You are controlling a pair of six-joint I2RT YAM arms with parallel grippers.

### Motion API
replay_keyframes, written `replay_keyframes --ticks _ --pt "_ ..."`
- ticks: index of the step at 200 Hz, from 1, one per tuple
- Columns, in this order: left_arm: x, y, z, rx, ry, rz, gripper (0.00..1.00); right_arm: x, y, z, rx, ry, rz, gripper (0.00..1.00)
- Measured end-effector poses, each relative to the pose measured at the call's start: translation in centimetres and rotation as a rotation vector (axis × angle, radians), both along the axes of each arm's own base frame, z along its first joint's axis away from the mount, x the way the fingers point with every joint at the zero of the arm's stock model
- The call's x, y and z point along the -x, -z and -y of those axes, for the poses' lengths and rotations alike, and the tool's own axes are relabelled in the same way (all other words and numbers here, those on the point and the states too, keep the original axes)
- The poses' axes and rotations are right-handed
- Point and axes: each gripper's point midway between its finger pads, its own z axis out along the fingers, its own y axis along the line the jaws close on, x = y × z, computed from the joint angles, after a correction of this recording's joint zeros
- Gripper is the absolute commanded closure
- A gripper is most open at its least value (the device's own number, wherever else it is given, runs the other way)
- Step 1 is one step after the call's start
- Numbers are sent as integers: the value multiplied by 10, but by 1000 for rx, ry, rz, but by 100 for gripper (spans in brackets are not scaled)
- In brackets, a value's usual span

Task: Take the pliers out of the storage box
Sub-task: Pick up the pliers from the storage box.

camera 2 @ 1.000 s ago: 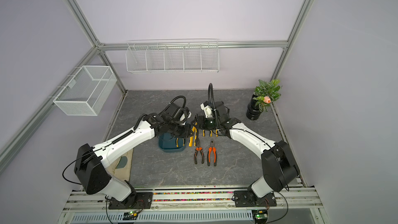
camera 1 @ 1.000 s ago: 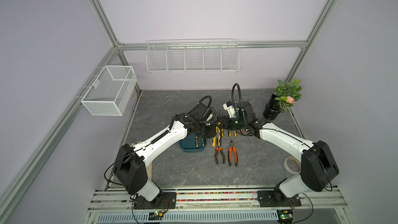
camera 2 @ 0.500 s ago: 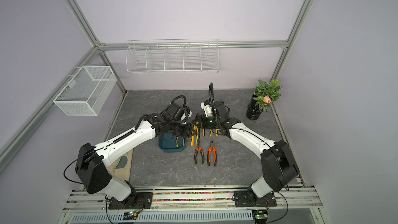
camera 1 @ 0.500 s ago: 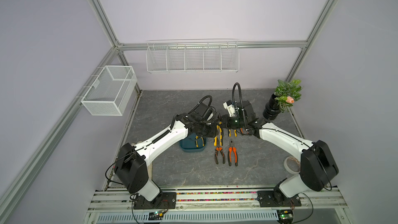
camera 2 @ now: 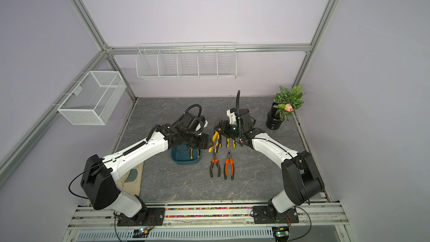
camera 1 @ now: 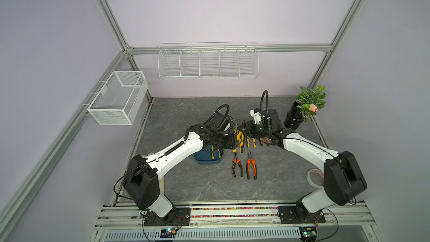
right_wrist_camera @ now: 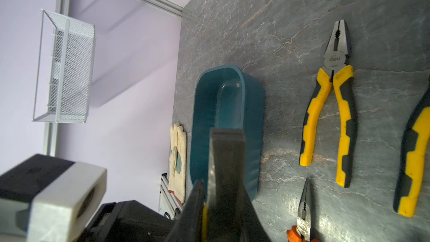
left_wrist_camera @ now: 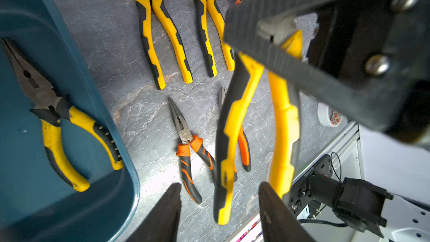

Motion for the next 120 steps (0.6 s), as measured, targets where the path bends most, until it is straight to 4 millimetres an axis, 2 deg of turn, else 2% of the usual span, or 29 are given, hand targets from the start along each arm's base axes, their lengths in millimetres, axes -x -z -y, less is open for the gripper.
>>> replay_keyframes --ticks 55,85,107,120 --pt "0 3 0 -3 -2 0 56 2 -14 -6 -97 -12 -44 94" --pt "-1 2 0 2 -1 4 78 3 -15 -7 -108 -16 -59 94" --pt "2 0 5 12 26 14 86 3 -15 -7 -110 -16 -62 94" --pt "3 -1 6 11 38 20 100 4 -14 -7 -110 -15 -66 94"
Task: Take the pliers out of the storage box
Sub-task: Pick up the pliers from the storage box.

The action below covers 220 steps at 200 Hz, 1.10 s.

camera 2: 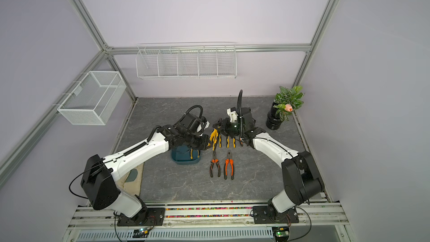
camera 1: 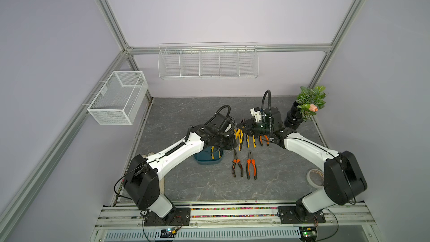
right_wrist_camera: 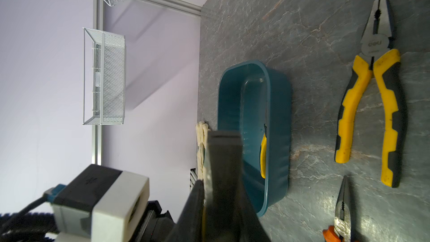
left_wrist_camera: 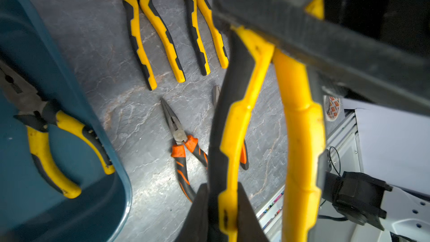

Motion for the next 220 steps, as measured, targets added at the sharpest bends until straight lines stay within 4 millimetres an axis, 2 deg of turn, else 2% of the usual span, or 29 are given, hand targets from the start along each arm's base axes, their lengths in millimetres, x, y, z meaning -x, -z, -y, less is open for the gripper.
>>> replay_keyframes --ticks 20,39,57,73,86,92,107,125,176,220 --pt "0 1 0 -5 3 -1 100 0 1 0 3 1 -5 91" --pt "1 3 1 -9 6 -7 100 2 4 1 17 -4 -7 62" --pt "0 10 -6 -56 -17 -12 100 4 4 3 65 -24 0 55" --pt "-4 20 -17 -147 -52 2 100 0 -6 7 146 -38 42 46" --pt "-7 27 -25 -245 -77 32 100 -5 -20 11 215 -41 96 43" --pt "-8 29 -27 -286 -82 52 100 -6 -27 13 246 -41 120 38" --pt "-10 33 -29 -377 -83 111 100 -6 -37 22 320 -45 167 37" --pt "-8 34 -29 -444 -75 179 100 0 -37 31 388 -55 168 36" --pt "-7 22 -23 -525 -57 351 100 11 -7 36 447 -94 52 38" --pt "-9 0 -23 -503 -69 458 100 10 -5 29 402 -89 9 40"
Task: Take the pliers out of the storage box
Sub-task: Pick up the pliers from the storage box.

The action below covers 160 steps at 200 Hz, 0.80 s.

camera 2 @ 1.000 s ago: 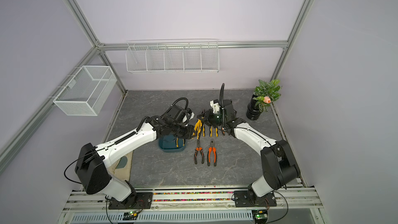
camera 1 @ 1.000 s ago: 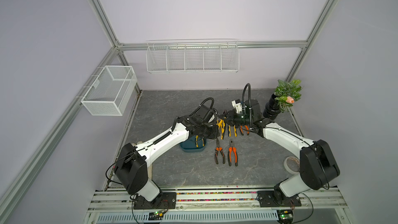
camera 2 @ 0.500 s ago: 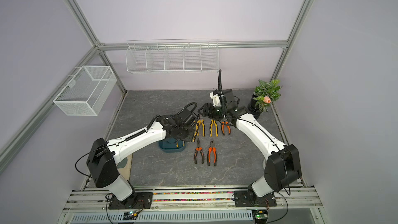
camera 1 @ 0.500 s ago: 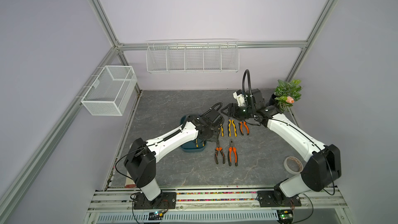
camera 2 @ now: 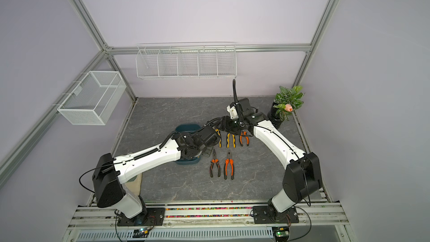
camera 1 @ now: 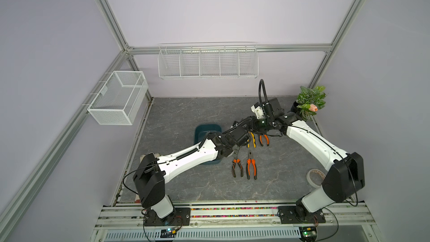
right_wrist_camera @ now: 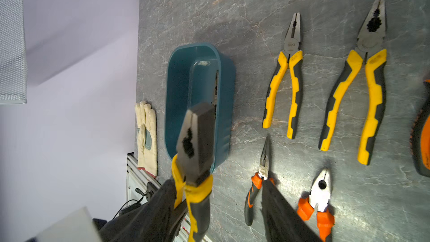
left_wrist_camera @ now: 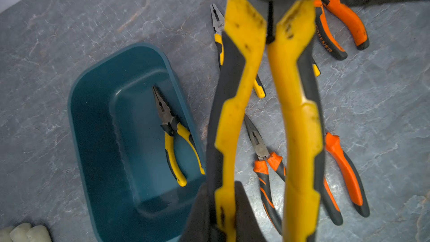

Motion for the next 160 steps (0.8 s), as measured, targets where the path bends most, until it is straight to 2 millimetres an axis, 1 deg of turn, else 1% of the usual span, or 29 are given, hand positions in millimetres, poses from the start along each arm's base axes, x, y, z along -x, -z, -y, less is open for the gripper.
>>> replay_keyframes --ticks 11,28,68,77,95,104,136,160 --pt "0 -4 0 -10 3 28 100 -1 0 -3 -21 2 -13 41" --pt "3 -5 -1 -47 13 64 100 -1 -4 -7 -51 9 -24 42" --pt "9 -9 9 -61 52 110 100 -10 -12 -13 -107 44 -16 43" --pt "8 -9 10 -61 50 115 100 -10 -13 -13 -110 51 -18 46" --pt "6 -9 9 -70 47 123 100 -10 -12 -12 -107 62 -29 56" --pt "5 -9 8 -78 42 130 100 -9 -10 -11 -98 65 -37 58" --pt "4 -4 4 -157 38 172 100 -7 -5 -7 -63 86 -58 59" --pt "3 -2 6 -230 38 201 100 -7 0 -2 -29 103 -63 59"
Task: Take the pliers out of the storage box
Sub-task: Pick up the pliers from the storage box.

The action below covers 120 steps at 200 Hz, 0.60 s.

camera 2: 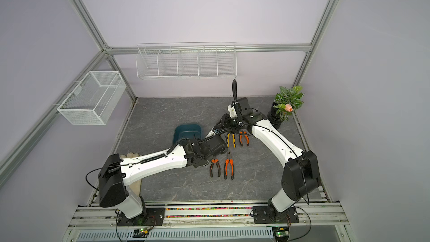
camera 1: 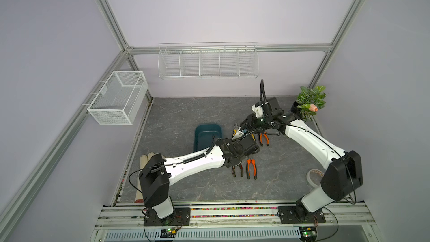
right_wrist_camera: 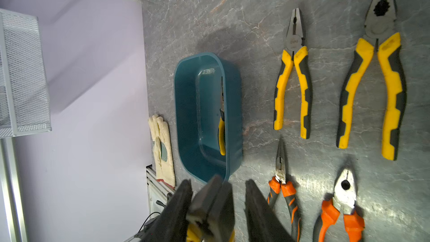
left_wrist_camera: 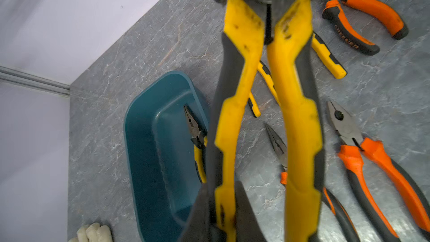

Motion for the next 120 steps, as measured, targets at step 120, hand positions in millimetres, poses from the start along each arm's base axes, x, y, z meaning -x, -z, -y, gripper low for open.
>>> replay_keyframes --ticks 120 --pt "-4 0 5 -100 -27 66 100 -5 0 4 17 54 -3 94"
